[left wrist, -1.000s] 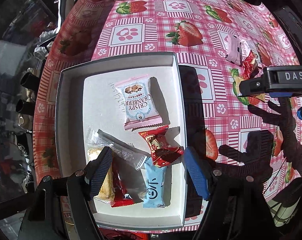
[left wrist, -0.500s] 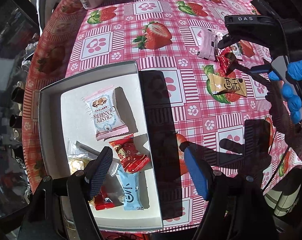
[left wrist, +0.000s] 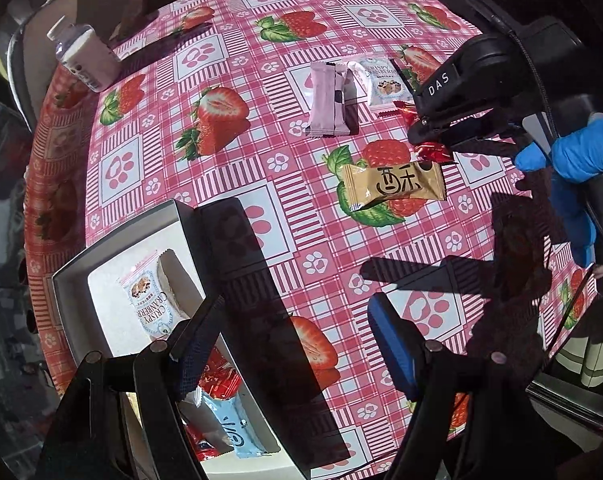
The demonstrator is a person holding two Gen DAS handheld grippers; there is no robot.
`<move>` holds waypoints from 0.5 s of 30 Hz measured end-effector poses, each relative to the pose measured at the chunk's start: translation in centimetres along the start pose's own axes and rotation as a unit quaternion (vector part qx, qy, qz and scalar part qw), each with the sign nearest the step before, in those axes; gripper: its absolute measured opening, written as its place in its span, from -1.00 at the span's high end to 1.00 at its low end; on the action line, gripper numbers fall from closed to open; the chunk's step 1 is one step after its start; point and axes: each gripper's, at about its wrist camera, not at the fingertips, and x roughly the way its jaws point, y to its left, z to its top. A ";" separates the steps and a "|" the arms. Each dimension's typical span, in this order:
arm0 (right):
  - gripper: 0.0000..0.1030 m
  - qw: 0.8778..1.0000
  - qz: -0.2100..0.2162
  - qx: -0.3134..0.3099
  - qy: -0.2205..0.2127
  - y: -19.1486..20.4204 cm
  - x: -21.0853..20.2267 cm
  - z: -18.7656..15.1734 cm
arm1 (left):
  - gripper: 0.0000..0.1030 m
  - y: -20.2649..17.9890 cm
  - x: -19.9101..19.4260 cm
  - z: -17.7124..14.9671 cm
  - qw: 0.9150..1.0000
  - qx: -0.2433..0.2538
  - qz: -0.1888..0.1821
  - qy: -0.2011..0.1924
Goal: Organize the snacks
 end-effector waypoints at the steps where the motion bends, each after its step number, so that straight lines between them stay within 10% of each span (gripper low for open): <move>1: 0.31 1.000 -0.003 0.002 0.000 -1.0 -0.2 -0.2 | -0.51 -0.6 0.2 0.6 1.000 0.010 0.000 -0.002; 10: 0.31 1.000 -0.020 0.014 0.004 -8.6 -1.1 -3.7 | -0.51 -3.0 3.4 8.0 0.998 -0.054 -0.029 0.011; 15: 0.31 1.000 -0.013 0.015 0.003 -10.7 -1.2 -5.3 | -0.50 -5.6 6.3 11.1 1.000 0.007 0.024 0.016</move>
